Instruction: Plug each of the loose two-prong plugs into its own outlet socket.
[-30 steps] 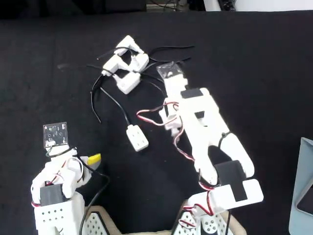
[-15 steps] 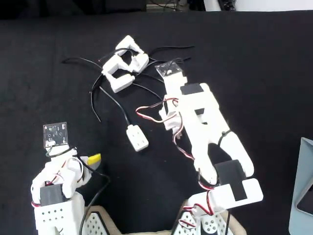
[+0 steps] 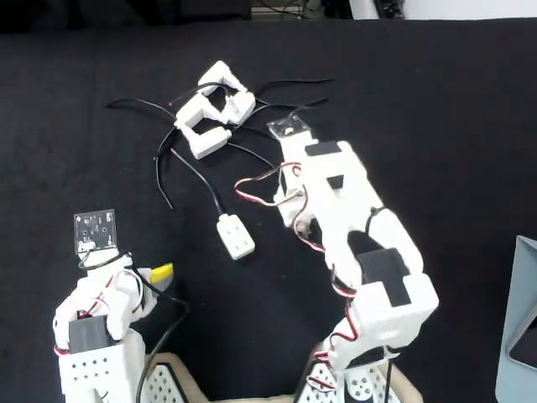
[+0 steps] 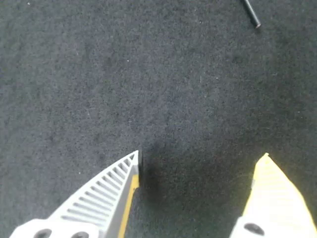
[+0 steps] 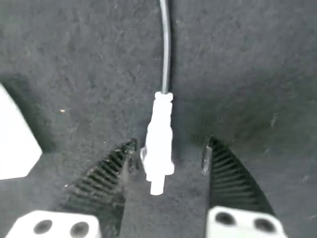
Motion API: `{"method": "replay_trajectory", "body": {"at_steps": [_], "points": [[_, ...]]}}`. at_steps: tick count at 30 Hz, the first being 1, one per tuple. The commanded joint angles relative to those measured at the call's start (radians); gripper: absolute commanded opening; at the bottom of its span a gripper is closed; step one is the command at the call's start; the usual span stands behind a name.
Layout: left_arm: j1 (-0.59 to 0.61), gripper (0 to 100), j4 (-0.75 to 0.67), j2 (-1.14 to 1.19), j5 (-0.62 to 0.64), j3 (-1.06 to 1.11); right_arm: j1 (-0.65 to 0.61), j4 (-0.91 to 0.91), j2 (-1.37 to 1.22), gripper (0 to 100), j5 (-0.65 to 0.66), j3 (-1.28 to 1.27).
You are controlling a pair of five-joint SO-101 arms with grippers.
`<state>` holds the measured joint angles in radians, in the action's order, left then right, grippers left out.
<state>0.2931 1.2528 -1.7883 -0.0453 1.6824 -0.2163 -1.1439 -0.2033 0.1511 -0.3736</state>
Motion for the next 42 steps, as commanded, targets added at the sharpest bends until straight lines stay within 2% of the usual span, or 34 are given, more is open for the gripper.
{"method": "replay_trajectory", "body": {"at_steps": [1,4,11,20,23,31,37,42], "points": [[-0.004,35,0.005,-0.003,0.009,0.018,0.011,-0.006,0.004,20.8,-0.012,0.053],[-0.004,35,0.005,-0.003,0.009,0.018,0.008,-0.006,-0.002,19.4,-0.052,0.056],[-0.004,35,0.005,-0.003,0.009,0.018,0.006,0.003,-0.005,7.3,-0.061,0.056],[-0.004,35,0.005,-0.003,0.009,0.018,0.005,-0.008,-0.002,1.2,-0.061,0.050],[-0.004,35,0.005,-0.003,0.009,0.018,0.003,-0.071,0.019,1.2,-0.055,0.064],[-0.004,35,0.005,-0.003,0.009,0.018,-0.057,-0.290,0.346,1.2,-0.063,0.070],[-0.004,35,0.005,-0.003,0.009,0.018,-0.135,-0.331,0.621,1.2,-0.114,0.061],[-0.004,35,0.005,-0.003,0.009,0.018,-0.196,-0.324,0.739,1.2,-0.173,0.027]]}}
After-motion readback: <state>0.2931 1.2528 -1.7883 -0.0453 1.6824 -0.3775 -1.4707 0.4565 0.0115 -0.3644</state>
